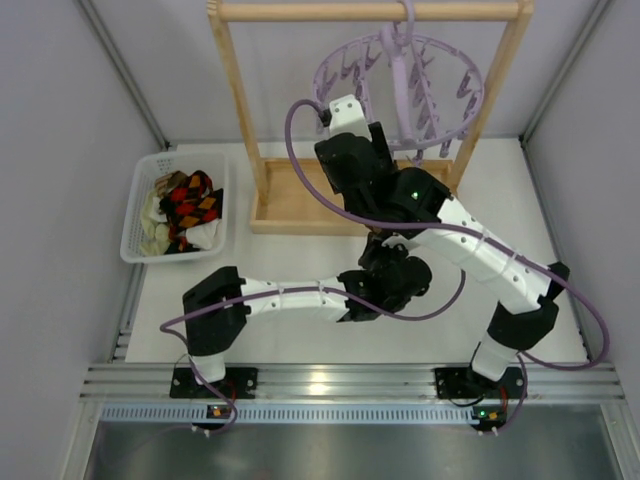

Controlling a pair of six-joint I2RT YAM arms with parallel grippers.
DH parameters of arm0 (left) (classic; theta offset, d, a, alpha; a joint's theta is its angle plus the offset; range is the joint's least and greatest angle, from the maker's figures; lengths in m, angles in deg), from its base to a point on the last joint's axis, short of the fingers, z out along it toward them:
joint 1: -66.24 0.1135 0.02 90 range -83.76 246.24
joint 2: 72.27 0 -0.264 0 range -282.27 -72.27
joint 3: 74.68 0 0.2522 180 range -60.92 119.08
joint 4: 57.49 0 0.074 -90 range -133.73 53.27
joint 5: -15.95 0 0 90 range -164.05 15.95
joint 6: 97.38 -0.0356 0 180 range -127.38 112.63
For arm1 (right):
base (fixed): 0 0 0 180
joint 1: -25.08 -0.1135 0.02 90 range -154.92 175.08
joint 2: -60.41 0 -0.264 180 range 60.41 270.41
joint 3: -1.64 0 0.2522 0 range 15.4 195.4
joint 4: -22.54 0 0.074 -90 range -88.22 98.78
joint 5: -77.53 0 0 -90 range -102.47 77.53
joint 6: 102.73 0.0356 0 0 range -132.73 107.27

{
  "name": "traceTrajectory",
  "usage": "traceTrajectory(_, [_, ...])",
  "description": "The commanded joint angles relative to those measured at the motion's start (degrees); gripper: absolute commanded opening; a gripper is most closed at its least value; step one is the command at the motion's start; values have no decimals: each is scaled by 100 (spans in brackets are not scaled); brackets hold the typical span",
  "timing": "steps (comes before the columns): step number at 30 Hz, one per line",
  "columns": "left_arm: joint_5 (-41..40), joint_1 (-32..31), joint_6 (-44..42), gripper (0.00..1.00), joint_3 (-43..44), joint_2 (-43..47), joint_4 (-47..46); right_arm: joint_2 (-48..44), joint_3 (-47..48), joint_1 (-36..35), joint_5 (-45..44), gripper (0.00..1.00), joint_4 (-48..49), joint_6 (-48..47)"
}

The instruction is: Remove the socks clipped to the hanger

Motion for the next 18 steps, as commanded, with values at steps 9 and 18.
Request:
traceTrajectory(9, [151,-5,-125,0,483,-326,-67,-1146,-1244,-44,-899,60,158,263])
traceTrajectory(18, [231,-102,-108,0,703,-432,-67,-945,-1498,333,-1215,57,694,-44])
